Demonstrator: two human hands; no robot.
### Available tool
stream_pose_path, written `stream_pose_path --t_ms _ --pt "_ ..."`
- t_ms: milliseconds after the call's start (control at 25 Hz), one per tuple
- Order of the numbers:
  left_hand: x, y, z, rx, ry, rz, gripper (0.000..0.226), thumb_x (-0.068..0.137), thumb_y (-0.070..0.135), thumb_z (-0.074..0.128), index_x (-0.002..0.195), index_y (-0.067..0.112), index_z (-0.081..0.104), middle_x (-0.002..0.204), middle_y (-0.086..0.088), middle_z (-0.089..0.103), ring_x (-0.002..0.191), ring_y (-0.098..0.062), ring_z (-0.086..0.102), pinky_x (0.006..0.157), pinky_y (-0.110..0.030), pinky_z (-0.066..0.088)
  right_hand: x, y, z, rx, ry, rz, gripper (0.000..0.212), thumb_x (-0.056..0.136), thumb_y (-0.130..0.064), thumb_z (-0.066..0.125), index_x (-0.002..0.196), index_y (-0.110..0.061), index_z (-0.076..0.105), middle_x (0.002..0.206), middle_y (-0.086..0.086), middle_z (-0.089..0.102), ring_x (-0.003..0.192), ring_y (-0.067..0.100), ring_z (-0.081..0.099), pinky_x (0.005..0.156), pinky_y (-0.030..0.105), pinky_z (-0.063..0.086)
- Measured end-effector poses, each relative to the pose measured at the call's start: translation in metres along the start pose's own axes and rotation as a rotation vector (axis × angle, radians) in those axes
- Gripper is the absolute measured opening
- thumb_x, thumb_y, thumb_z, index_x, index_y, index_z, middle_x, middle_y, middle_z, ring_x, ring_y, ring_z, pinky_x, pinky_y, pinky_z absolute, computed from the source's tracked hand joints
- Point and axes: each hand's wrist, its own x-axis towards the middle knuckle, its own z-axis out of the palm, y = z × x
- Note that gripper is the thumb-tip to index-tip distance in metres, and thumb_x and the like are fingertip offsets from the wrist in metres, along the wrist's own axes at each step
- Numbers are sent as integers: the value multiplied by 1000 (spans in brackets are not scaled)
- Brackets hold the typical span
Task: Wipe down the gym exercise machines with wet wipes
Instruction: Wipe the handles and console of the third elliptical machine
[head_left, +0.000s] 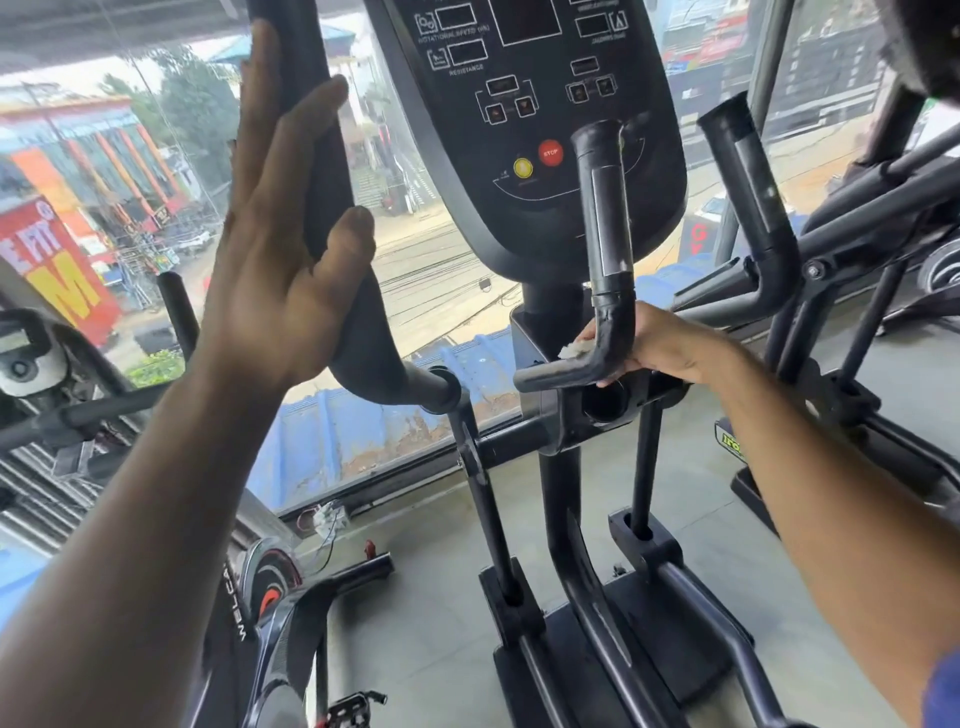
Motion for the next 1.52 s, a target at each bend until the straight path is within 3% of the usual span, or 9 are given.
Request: stream_pose_path --t_ms 200,440,720,920,1080,1200,1320,1440,1520 --pt "0 4 0 -17 0 -26 63 95 24 45 150 -4 42 167 -35 9 159 -43 9 129 -47 17 56 43 27 6 12 79 30 84 -19 76 110 -3 74 101 13 76 93 27 71 84 40 58" --pt "0 2 0 -7 -4 -34 64 99 30 43 153 -4 40 167 -35 7 159 -44 7 128 -55 18 40 57 38 311 136 112 22 94 -5 69 114 5 68 109 16 75 102 33 73 88 44 61" --pt "0 4 0 8 -2 -45 65 100 37 43 152 -2 41 167 -34 8 159 -43 9 127 -53 20 10 66 108 1082 507 113 18 87 18 58 100 9 68 105 26 73 102 35 73 91 37 60" --pt "0 4 0 22 -10 -48 63 100 32 44 151 -4 41 167 -35 9 159 -44 11 127 -52 21 52 66 136 1205 635 251 19 91 17 54 85 7 69 89 17 73 85 26 73 83 34 62" --pt "-1 4 0 25 -24 -63 64 99 32 44 151 -6 40 165 -35 13 157 -45 18 124 -55 27 75 65 149 1136 698 336 23 97 8 55 80 -4 64 95 10 68 99 24 68 98 34 56" --pt "1 2 -2 33 -47 -58 65 100 32 44 151 -8 39 164 -37 12 157 -46 17 124 -55 26 80 57 156 1239 853 362 22 95 11 56 78 -3 57 84 10 67 80 21 68 98 38 56" --pt "1 6 -3 43 -54 -67 64 101 32 45 152 -6 38 165 -36 10 158 -44 14 126 -52 24 66 76 147 1041 764 291 10 91 13 62 89 4 64 98 20 72 80 23 72 82 35 62" --pt "-1 6 -4 35 -46 -81 65 100 32 45 153 -5 38 167 -36 7 160 -42 8 129 -48 18 52 78 92 379 820 154 18 87 -2 75 104 -2 70 100 8 73 80 15 68 67 17 56" --pt "0 10 -5 1 -52 -87 67 99 35 45 154 -4 38 168 -33 6 161 -39 7 129 -49 17 49 63 54 -84 762 83 10 92 -28 71 95 -19 71 89 -5 71 79 12 65 66 15 46"
